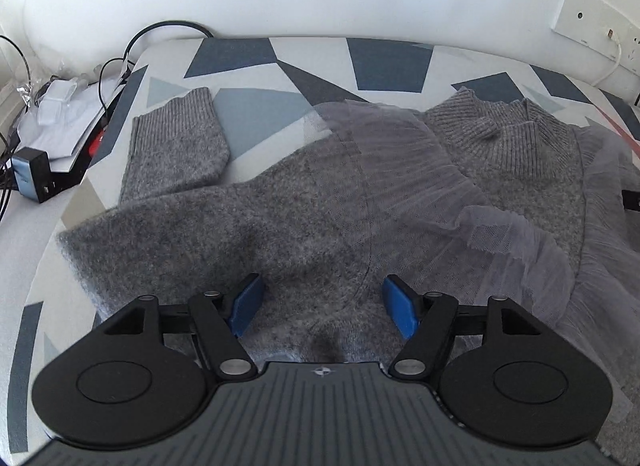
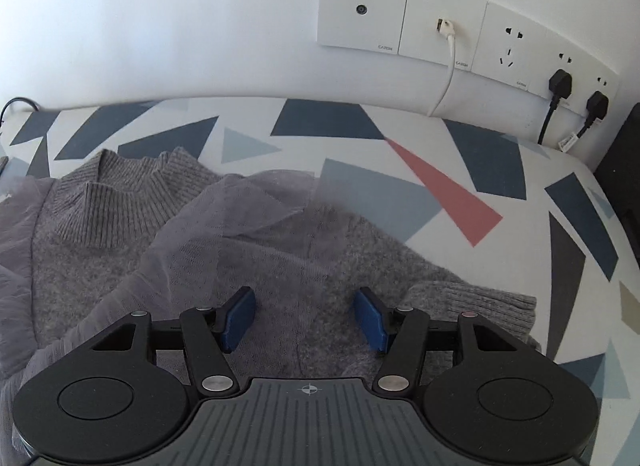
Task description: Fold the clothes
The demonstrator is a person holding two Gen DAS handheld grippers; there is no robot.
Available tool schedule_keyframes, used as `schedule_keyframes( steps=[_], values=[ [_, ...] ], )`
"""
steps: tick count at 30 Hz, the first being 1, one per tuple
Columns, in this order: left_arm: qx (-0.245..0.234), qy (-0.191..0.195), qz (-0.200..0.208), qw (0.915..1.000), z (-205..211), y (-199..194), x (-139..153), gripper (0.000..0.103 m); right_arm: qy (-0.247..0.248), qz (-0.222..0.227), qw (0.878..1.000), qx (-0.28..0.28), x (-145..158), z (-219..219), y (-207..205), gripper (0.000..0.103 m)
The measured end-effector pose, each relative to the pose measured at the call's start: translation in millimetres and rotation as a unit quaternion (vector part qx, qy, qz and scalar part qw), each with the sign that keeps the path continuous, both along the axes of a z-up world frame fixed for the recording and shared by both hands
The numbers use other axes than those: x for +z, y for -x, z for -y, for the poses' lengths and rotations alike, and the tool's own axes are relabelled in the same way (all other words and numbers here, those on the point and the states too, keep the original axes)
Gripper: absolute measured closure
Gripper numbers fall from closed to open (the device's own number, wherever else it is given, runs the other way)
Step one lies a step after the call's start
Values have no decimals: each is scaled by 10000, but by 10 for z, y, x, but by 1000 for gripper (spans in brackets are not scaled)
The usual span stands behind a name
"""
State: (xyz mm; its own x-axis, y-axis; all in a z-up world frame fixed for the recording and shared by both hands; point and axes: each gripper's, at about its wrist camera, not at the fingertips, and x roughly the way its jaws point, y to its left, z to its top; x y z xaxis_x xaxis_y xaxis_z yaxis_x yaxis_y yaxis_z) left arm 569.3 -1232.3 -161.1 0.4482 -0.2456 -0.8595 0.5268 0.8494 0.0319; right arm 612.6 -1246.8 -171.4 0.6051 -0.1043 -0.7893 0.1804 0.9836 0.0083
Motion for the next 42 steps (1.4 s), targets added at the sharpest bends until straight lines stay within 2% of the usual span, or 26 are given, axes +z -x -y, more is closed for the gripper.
schedule_keyframes(
  steps=[6, 9, 13, 16, 17, 20, 24, 27, 31, 36, 37, 38, 39, 42],
  values=[
    [98, 89, 228, 9997, 93, -137, -42, 32, -26, 80, 9998, -168, -18, 97, -92, 50],
    [141, 107, 326, 9993, 164, -225, -65, 28, -14, 118, 9997, -212, -25, 121, -146, 49],
    [402, 197, 181, 9988, 174, -378, -81, 16, -17, 132, 9993, -352, -19, 146, -187, 50],
    [529, 255, -37, 9983, 112, -460, -41, 16, 184, 137, 9983, -540, 79, 101, -140, 58],
    [603, 344, -127, 9975, 55, -477, -10, 17, 255, 268, 9979, -532, 155, 66, -77, 58],
    [738, 674, -341, 9944, -154, -509, 83, 17, 245, 731, 9966, -273, 428, -97, 159, 57],
    [621, 684, -394, 9949, -353, -475, 130, 18, 12, 1017, 9927, 655, 647, -580, 370, 57],
    [430, 555, -320, 9970, -417, -419, 120, 18, -91, 1060, 9830, 1498, 703, -1083, 412, 59],
    [404, 569, -326, 9970, -475, -401, 69, 18, -153, 857, 9712, 2218, 601, -1747, 304, 73],
    [247, 443, -222, 9985, -456, -375, 3, 18, -55, 522, 9718, 2301, 420, -2137, 139, 78],
    [191, 384, -179, 9989, -446, -367, -12, 18, -12, 466, 9724, 2286, 395, -2160, 134, 83],
    [163, 373, -158, 9990, -447, -366, -19, 18, 23, 421, 9732, 2259, 377, -2173, 132, 95],
    [136, 364, -138, 9991, -448, -365, -26, 18, 26, 419, 9750, 2183, 387, -2142, 144, 100],
    [143, 441, -175, 9988, -470, -386, -23, 18, -185, 608, 9783, 1973, 487, -1996, 206, 102]
  ],
)
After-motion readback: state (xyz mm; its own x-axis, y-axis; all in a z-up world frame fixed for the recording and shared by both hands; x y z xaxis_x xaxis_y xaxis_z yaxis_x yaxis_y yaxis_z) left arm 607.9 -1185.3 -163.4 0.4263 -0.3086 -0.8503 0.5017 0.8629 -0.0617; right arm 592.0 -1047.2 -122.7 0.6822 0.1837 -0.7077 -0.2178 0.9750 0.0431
